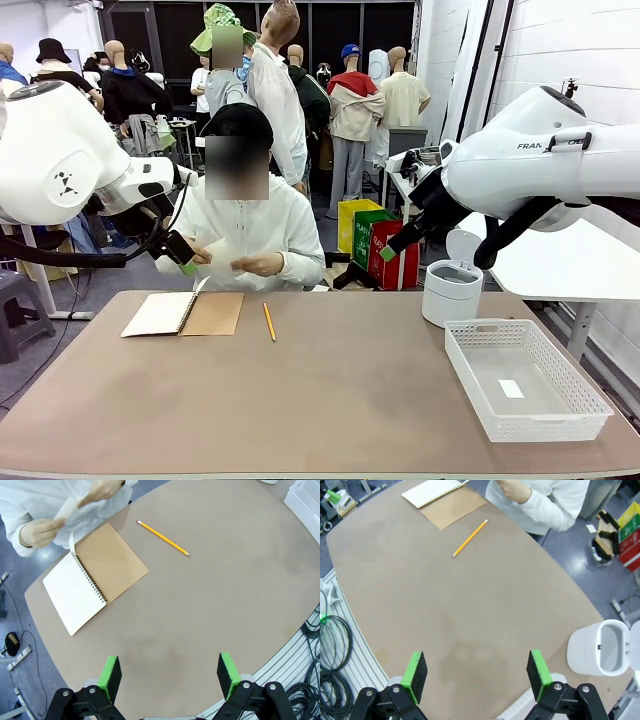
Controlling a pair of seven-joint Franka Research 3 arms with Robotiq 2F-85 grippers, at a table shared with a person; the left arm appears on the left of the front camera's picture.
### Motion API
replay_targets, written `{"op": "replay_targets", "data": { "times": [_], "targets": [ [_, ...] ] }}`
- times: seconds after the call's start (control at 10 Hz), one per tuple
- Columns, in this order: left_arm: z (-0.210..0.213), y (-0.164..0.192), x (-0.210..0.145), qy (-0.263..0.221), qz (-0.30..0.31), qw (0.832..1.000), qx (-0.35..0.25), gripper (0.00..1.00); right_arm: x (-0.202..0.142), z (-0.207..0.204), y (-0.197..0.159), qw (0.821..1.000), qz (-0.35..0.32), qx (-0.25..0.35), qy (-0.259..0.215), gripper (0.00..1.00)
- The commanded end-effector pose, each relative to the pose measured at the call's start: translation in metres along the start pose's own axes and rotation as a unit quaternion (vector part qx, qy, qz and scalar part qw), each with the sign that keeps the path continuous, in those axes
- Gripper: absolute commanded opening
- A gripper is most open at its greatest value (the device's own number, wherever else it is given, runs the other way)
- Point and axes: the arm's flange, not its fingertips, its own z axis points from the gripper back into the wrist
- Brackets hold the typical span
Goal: Sort the paper based on its condition.
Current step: If a person hands you a paper, place it in the Organizing basket , and if it's crumpled, put it in the Trash can.
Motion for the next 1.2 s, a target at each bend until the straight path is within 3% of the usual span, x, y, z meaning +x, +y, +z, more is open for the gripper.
{"op": "replay_targets", "data": {
  "times": [0.0,1.1],
  "targets": [
    [0.0019,0.0003,-0.0001,-0.002,0.0,1.0,0.0,1.0,0.0001,0.0004,-0.0001,1.0,-0.001,0.003,0.002,1.0],
    [0.0019,0.0003,-0.0001,-0.002,0.0,1.0,0.0,1.0,0.0001,0.0004,-0.0001,1.0,-0.001,0.003,0.002,1.0]
  ]
}}
